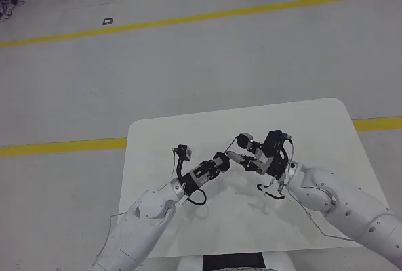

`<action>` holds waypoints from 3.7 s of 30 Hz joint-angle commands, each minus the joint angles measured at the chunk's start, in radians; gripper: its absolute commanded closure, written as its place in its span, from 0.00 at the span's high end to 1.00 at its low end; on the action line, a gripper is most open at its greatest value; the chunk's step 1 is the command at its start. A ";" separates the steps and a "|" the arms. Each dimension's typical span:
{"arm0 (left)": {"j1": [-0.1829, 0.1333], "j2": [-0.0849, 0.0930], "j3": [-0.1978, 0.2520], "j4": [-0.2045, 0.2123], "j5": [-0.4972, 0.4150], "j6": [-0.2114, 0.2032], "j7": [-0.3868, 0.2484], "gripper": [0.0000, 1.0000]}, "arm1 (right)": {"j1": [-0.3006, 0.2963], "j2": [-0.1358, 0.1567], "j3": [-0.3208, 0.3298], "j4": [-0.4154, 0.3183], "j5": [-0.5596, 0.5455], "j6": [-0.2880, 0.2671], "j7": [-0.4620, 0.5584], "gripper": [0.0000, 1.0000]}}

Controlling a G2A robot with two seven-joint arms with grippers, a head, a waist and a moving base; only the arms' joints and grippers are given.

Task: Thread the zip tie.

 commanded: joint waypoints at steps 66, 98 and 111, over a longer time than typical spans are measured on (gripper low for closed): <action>-0.020 -0.057 0.058 0.073 -0.741 0.070 -0.315 0.00 | -0.078 -0.120 0.007 0.187 -0.549 0.144 -0.542 1.00; -0.020 -0.057 0.058 0.073 -0.741 0.070 -0.315 0.00 | -0.028 -0.212 -0.011 0.292 -0.595 0.082 -0.643 0.22; -0.020 -0.057 0.058 0.073 -0.741 0.070 -0.315 0.00 | -0.043 -0.226 0.015 0.285 -0.638 0.069 -0.648 0.20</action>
